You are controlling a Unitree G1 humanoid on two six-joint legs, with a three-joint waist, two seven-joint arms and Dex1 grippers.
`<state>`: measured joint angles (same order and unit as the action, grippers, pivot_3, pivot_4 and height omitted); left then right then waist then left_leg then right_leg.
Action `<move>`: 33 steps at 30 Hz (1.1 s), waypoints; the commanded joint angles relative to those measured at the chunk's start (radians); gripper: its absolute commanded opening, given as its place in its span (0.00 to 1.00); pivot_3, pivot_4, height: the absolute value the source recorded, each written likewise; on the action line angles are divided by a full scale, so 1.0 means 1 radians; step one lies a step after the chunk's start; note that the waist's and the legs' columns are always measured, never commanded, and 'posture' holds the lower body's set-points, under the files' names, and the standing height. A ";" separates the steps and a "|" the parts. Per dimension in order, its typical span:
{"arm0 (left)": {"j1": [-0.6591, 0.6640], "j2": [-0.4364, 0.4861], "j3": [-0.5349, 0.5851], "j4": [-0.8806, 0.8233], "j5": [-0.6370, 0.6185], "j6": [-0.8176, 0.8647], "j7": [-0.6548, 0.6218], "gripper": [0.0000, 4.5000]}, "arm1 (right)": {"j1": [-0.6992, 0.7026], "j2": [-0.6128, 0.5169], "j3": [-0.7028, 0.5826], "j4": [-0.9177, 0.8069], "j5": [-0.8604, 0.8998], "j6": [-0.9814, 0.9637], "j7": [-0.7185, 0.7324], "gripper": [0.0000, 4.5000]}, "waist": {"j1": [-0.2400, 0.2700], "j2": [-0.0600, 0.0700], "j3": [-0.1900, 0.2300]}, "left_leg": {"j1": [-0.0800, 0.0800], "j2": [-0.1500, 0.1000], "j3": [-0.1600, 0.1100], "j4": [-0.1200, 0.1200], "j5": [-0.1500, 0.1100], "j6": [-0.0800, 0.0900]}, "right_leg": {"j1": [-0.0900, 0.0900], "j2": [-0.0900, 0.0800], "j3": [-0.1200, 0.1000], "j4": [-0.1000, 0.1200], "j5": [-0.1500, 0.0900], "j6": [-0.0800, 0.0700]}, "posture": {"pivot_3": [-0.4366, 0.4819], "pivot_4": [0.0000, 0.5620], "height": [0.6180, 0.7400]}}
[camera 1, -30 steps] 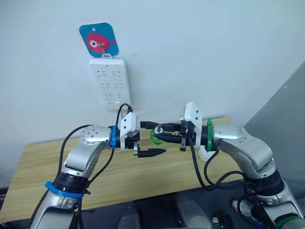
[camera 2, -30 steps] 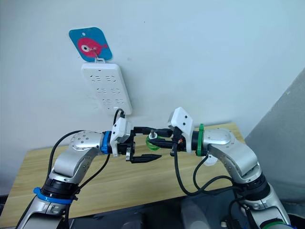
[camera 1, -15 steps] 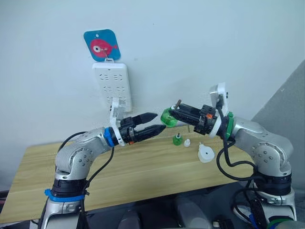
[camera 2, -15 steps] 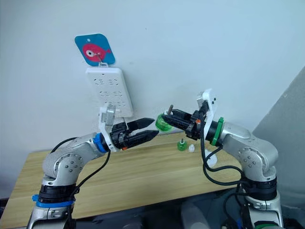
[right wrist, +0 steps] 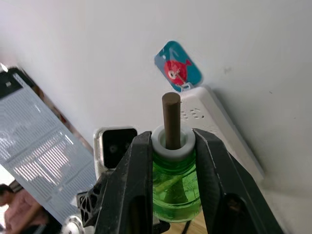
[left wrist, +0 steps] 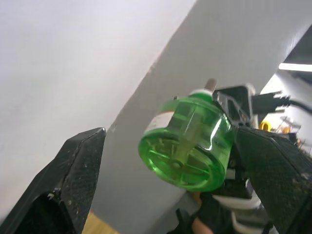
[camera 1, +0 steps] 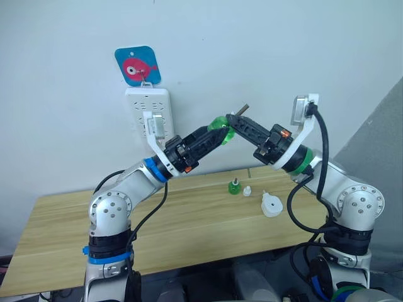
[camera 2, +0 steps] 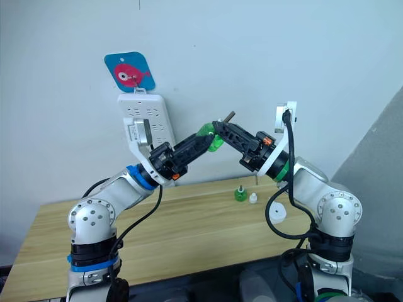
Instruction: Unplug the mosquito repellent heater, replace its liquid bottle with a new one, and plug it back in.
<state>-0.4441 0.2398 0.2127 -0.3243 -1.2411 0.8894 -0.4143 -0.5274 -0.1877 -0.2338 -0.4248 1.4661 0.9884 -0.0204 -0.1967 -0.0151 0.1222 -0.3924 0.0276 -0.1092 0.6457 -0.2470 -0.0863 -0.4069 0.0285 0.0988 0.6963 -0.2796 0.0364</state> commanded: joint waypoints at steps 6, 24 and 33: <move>-0.026 0.045 -0.011 -0.026 -0.085 0.005 0.011 1.00 | -0.009 -0.026 0.022 0.005 0.278 -0.120 -0.143 0.18 | 0.000 0.002 -0.002 | 0.000 0.000 0.000 0.000 0.000 0.000 | 0.000 0.000 0.000 0.000 0.000 0.000 | 0.27 0.07 0.97; -0.071 0.057 -0.036 -0.002 -0.211 0.020 0.068 1.00 | 0.015 -0.102 0.103 -0.007 0.367 -0.225 -0.162 0.18 | 0.002 0.008 -0.013 | 0.000 0.000 0.000 0.000 0.000 0.000 | 0.000 0.001 0.000 -0.001 -0.002 0.003 | 0.27 0.07 0.97; -0.089 0.058 -0.036 0.021 -0.213 0.013 0.078 1.00 | 0.021 -0.126 0.125 -0.015 0.377 -0.237 -0.156 0.18 | 0.002 0.008 -0.014 | 0.000 0.000 0.000 0.000 0.000 0.000 | 0.000 0.001 0.001 -0.001 -0.002 0.003 | 0.26 0.08 0.97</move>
<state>-0.5116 0.2908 0.1724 -0.2974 -1.4336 0.9119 -0.3357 -0.4994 -0.3093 -0.1078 -0.3976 1.8241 0.7697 -0.1934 -0.1946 -0.0067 0.1086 -0.3923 0.0276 -0.1088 0.6455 -0.2471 -0.0862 -0.4068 0.0291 0.0994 0.6956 -0.2814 0.0390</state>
